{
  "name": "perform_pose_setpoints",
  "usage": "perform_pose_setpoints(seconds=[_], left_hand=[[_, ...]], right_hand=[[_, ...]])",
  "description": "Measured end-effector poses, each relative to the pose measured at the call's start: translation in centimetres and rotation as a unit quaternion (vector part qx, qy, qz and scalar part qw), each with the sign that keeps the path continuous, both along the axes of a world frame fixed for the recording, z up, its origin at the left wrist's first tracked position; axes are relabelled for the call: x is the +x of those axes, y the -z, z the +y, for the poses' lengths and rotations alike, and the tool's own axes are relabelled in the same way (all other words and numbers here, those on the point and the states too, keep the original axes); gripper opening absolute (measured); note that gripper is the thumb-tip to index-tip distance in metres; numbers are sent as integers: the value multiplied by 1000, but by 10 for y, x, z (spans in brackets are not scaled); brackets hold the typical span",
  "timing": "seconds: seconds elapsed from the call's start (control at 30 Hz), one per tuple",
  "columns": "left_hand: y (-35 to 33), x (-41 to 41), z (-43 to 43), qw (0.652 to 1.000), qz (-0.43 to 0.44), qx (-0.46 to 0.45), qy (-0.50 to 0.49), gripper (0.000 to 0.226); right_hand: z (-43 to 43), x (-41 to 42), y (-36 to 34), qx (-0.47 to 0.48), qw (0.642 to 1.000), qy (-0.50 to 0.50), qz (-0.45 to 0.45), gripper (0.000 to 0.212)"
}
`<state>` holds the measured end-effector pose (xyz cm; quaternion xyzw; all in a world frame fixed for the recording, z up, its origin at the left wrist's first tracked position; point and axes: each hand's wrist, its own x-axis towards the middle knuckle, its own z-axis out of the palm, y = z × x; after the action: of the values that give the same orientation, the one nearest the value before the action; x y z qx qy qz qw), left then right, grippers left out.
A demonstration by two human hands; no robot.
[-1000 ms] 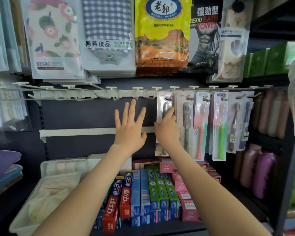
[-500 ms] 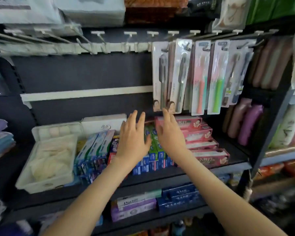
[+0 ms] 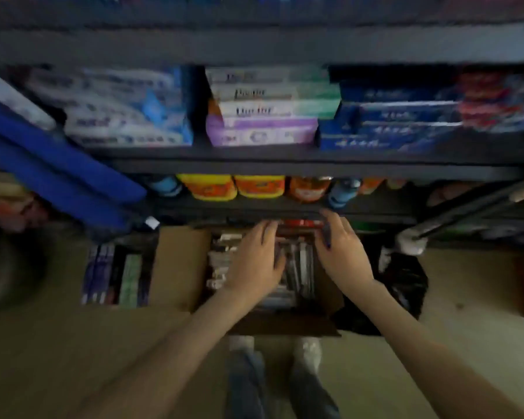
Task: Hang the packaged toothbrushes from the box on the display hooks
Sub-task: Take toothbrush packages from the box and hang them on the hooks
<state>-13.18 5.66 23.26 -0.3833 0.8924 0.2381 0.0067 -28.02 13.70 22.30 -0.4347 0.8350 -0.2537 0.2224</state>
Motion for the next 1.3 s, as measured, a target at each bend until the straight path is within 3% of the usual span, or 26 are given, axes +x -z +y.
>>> perform_pose_setpoints(seconds=[0.2, 0.4, 0.53, 0.67, 0.73, 0.87, 0.93, 1.03, 1.13, 1.2, 1.3], left_hand=[[157, 38, 23, 985, -121, 108, -51, 58], [280, 49, 18, 968, -206, 137, -43, 62], [338, 53, 6, 961, -238, 143, 10, 66], [378, 73, 2, 952, -265, 153, 21, 73], [390, 86, 3, 947, -282, 153, 31, 74], [401, 103, 8, 950, -272, 136, 65, 77], [401, 104, 9, 953, -264, 136, 58, 75], [394, 101, 7, 959, -235, 154, 29, 71], [384, 99, 5, 964, -198, 163, -64, 76], [377, 99, 5, 963, -160, 149, -158, 80], [362, 93, 4, 920, -92, 193, -329, 76]], right_hand=[[42, 15, 161, 167, 983, 11, -80, 41], [45, 24, 291, 257, 956, 17, -141, 51], [36, 44, 360, 296, 943, -72, -137, 67], [29, 67, 411, 345, 917, -191, -51, 75], [27, 68, 426, 363, 911, -191, -46, 82], [26, 58, 436, 400, 890, -157, -151, 109], [28, 52, 433, 401, 888, -165, -155, 105], [31, 43, 421, 372, 898, -162, -170, 81], [33, 31, 403, 369, 887, -169, -218, 58], [34, 24, 389, 351, 885, -134, -276, 52], [32, 20, 370, 288, 891, -50, -348, 45]])
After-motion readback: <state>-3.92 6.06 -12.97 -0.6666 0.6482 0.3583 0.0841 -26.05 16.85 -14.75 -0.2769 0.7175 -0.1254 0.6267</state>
